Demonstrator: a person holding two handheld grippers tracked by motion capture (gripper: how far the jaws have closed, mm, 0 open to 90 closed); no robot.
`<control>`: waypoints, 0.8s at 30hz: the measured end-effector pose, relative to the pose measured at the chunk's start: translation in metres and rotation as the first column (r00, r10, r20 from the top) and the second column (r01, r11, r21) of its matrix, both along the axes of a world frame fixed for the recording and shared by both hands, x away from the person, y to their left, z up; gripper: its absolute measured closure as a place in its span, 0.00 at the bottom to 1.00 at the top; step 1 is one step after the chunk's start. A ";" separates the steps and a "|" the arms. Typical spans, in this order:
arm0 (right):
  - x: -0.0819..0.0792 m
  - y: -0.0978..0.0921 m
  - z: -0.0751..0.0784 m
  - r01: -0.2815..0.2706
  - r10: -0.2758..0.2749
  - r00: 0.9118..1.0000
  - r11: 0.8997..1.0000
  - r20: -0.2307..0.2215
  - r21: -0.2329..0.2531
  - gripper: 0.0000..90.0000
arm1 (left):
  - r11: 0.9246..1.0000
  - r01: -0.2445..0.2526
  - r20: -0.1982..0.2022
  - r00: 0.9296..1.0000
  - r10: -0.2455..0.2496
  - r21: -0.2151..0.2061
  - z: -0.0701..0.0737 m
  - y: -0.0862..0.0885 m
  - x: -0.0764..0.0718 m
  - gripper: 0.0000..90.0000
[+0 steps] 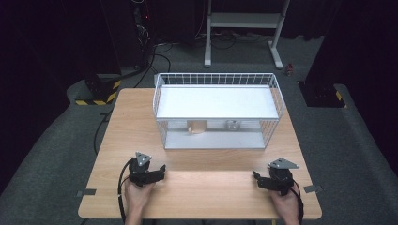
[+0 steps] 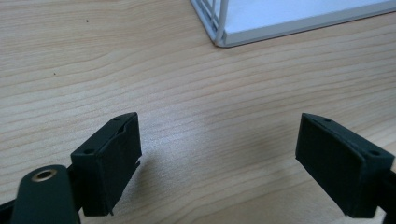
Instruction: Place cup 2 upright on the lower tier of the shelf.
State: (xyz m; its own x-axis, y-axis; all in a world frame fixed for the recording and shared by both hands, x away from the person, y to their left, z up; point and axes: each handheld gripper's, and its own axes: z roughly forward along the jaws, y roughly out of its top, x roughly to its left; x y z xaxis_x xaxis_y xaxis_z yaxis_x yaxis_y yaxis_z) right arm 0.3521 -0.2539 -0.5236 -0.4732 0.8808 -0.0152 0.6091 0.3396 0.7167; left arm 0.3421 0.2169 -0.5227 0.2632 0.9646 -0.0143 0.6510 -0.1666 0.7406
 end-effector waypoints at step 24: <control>0.000 0.000 0.000 -0.002 0.002 1.000 1.000 0.002 -0.001 0.25 | 1.000 -0.009 -0.008 1.000 0.010 0.027 -0.006 -0.004 0.007 0.16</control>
State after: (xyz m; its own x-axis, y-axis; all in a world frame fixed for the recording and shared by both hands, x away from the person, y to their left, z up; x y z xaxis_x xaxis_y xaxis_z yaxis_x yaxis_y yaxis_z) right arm 0.3522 -0.2540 -0.5237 -0.4745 0.8801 -0.0170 0.6075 0.3414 0.7172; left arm 0.3490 0.2126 -0.5286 0.2540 0.9672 0.0095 0.6588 -0.1802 0.7304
